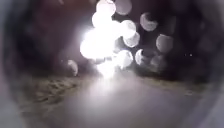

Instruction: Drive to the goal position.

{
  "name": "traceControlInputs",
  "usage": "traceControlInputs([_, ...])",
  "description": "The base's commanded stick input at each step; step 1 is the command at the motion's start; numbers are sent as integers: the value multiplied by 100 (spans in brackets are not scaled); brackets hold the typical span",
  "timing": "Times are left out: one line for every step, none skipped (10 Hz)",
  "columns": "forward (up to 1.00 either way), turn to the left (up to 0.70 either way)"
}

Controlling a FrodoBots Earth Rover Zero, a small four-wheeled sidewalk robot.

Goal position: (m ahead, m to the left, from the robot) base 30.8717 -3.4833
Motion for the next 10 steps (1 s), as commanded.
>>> traceControlInputs([70,0])
traceControlInputs([70,0])
traceControlInputs([70,0])
traceControlInputs([70,4])
traceControlInputs([70,13])
traceControlInputs([70,14])
traceControlInputs([70,14])
traceControlInputs([70,10])
traceControlInputs([70,1])
traceControlInputs([70,0])
